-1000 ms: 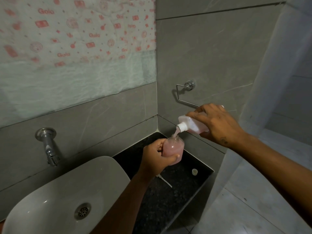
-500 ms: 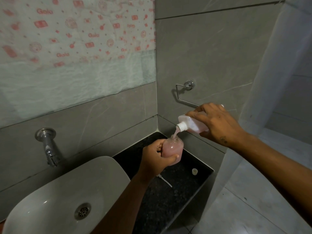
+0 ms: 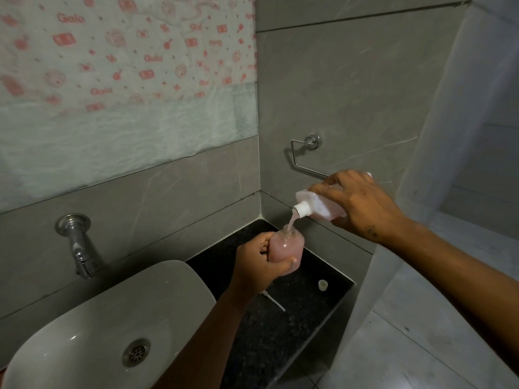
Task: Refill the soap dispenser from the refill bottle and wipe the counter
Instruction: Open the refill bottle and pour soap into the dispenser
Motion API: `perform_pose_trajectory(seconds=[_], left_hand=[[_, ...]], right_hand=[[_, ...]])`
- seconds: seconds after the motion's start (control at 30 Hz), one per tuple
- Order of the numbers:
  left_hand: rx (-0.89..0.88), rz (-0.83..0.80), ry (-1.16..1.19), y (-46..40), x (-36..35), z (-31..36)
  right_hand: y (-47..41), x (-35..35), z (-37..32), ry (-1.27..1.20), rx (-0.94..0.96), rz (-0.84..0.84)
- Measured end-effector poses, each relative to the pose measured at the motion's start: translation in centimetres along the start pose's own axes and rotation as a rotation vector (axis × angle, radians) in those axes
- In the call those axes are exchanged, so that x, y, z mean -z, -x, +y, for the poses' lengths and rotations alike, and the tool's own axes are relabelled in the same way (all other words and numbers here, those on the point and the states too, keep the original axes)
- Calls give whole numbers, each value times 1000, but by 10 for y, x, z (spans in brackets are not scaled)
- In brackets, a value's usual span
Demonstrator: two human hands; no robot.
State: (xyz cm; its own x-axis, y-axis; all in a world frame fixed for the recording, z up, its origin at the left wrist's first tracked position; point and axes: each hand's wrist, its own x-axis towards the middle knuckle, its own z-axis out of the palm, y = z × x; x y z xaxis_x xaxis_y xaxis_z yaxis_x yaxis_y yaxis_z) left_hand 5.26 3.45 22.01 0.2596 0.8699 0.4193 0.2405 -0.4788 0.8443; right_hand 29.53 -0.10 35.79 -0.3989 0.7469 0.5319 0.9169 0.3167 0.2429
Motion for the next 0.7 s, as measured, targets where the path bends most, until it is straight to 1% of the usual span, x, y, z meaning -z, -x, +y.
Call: perform_pose_trajectory(seconds=[0.33, 0.7], left_hand=[[-18, -9, 1, 2, 1, 7], [-15, 1, -2, 5, 0, 9]], right_hand=[[1, 0, 0, 16, -12, -23], [3, 1, -2, 22, -8, -2]])
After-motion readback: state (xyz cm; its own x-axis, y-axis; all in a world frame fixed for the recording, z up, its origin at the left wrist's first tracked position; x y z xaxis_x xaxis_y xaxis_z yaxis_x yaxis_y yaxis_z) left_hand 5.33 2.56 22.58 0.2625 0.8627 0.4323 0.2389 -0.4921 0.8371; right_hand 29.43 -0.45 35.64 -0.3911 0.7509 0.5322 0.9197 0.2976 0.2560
